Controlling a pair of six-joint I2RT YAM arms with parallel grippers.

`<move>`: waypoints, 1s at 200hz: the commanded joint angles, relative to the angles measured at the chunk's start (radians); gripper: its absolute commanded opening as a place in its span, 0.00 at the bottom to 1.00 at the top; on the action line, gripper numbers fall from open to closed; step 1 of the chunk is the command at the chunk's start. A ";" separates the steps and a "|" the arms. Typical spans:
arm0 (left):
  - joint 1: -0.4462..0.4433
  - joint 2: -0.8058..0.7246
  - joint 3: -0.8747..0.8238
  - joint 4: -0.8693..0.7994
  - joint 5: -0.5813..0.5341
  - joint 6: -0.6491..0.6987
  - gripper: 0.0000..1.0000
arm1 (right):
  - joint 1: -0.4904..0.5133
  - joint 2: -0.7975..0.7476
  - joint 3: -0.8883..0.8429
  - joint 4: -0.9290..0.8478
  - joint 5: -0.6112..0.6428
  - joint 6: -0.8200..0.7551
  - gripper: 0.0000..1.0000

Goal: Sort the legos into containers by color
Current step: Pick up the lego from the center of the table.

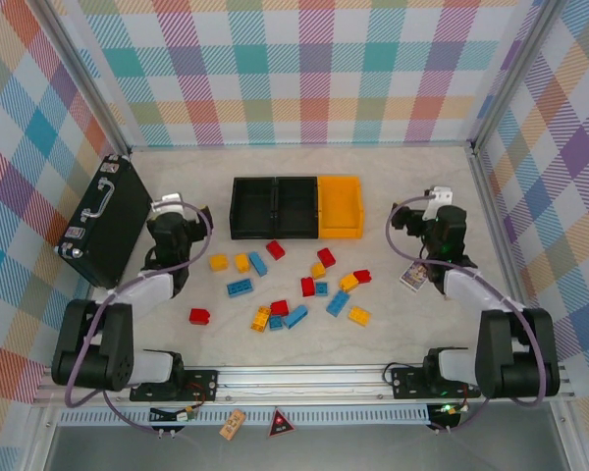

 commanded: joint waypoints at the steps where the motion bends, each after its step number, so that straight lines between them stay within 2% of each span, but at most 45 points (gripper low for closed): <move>1: -0.005 -0.058 0.085 -0.232 0.057 -0.196 1.00 | -0.006 -0.074 0.090 -0.264 -0.056 0.179 0.99; 14: -0.003 -0.076 0.143 -0.371 0.106 -0.351 0.99 | -0.007 -0.115 0.157 -0.455 -0.035 0.372 0.99; 26: -0.002 -0.087 0.171 -0.419 0.226 -0.436 1.00 | -0.008 -0.129 0.183 -0.571 0.003 0.547 0.99; 37: -0.003 -0.093 0.164 -0.383 0.361 -0.477 1.00 | -0.009 -0.137 0.181 -0.564 -0.091 0.529 1.00; 46: -0.004 -0.092 0.154 -0.357 0.427 -0.535 1.00 | -0.008 -0.140 0.189 -0.573 -0.171 0.507 0.94; 62: -0.013 -0.090 0.149 -0.362 0.497 -0.597 0.99 | -0.008 -0.122 0.244 -0.686 -0.233 0.496 0.85; 82: -0.067 -0.106 0.164 -0.482 0.450 -0.578 1.00 | 0.004 -0.087 0.314 -0.842 -0.279 0.460 0.73; 96: -0.117 -0.124 0.165 -0.557 0.408 -0.545 0.99 | 0.040 -0.071 0.339 -0.915 -0.261 0.432 0.71; 109: -0.142 -0.131 0.149 -0.582 0.425 -0.551 1.00 | 0.093 -0.039 0.368 -0.985 -0.233 0.406 0.70; 130: -0.154 -0.143 0.061 -0.488 0.489 -0.682 1.00 | 0.186 0.026 0.396 -1.036 -0.185 0.373 0.65; 152: -0.164 -0.114 -0.004 -0.392 0.545 -0.784 1.00 | 0.292 0.097 0.416 -1.022 -0.145 0.364 0.64; 164: -0.198 -0.110 0.000 -0.396 0.544 -0.758 0.98 | 0.342 0.143 0.434 -1.008 -0.137 0.365 0.63; 200: -0.355 -0.114 0.105 -0.601 0.437 -0.600 0.90 | 0.451 0.284 0.505 -0.979 -0.082 0.352 0.64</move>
